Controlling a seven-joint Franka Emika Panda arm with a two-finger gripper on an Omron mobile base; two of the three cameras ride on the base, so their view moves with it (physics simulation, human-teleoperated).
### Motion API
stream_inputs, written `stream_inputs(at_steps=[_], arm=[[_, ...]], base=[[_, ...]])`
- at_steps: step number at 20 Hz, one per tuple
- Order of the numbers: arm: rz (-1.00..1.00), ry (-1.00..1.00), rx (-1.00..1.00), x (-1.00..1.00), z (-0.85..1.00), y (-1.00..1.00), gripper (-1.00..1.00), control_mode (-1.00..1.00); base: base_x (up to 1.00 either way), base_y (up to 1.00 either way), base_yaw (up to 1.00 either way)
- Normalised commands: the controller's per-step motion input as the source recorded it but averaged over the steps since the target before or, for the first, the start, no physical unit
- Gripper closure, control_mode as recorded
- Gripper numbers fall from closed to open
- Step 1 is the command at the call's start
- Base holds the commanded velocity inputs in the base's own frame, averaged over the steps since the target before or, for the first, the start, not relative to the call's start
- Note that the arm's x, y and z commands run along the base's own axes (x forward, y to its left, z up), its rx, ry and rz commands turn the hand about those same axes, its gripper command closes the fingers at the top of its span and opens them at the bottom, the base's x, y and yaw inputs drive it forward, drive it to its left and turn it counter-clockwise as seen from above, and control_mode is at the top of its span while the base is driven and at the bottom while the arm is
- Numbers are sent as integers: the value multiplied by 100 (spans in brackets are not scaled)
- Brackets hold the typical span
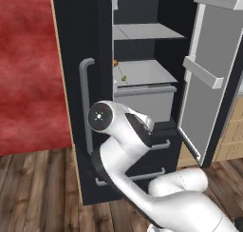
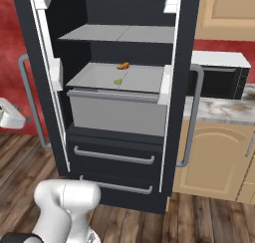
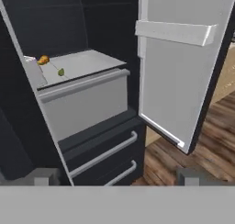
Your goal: Take the lemon wedge from the fridge and place it on the plate with fish on the dining counter.
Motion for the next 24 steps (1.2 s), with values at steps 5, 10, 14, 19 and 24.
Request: stream_inputs(at_steps=[5,10,14,19,24], arm=[[15,21,28,0,85,-100,-100,-100],[29,19,32,0,57,-83,-100,-100],[3,-6,16,-3,0,-7,-100,-100],[15,-27,19,40,0,5,-100,-100],[39,-35,17,63,0,-12,-100,-100]], base=[[0,0,0],[0,0,0],[0,0,0],[0,0,0],[0,0,0]])
